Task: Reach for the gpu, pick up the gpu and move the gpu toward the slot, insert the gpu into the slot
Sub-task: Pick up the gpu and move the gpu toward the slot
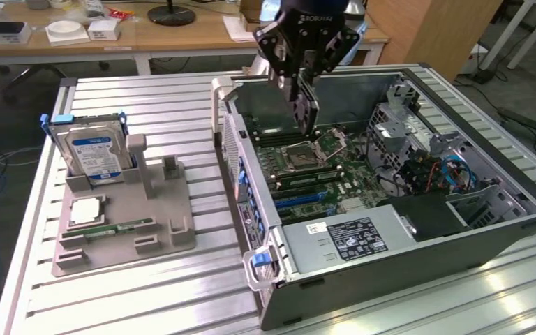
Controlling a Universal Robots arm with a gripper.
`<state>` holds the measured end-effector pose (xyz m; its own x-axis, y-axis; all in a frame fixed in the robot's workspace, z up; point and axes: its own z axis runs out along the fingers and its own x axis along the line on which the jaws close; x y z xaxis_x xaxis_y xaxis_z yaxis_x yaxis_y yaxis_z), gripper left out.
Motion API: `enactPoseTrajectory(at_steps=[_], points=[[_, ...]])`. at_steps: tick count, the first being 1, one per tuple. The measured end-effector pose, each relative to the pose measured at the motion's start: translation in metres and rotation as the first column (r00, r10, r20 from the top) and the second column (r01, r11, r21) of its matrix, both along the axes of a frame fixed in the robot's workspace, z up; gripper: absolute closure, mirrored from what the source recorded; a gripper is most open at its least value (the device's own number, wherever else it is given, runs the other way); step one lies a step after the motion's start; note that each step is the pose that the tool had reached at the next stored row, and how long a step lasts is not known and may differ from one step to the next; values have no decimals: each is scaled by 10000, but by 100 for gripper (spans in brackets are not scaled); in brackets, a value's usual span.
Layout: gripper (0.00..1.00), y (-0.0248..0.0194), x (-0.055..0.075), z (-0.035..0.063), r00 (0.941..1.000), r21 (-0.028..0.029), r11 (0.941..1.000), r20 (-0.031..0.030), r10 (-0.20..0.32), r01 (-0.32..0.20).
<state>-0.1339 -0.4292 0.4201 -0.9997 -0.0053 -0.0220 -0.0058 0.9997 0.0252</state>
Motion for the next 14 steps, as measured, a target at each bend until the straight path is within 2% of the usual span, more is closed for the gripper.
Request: enactPoseTrajectory(at_steps=[14], points=[[73,0,383,-4,10000,-1,10000,0,-25,25]])
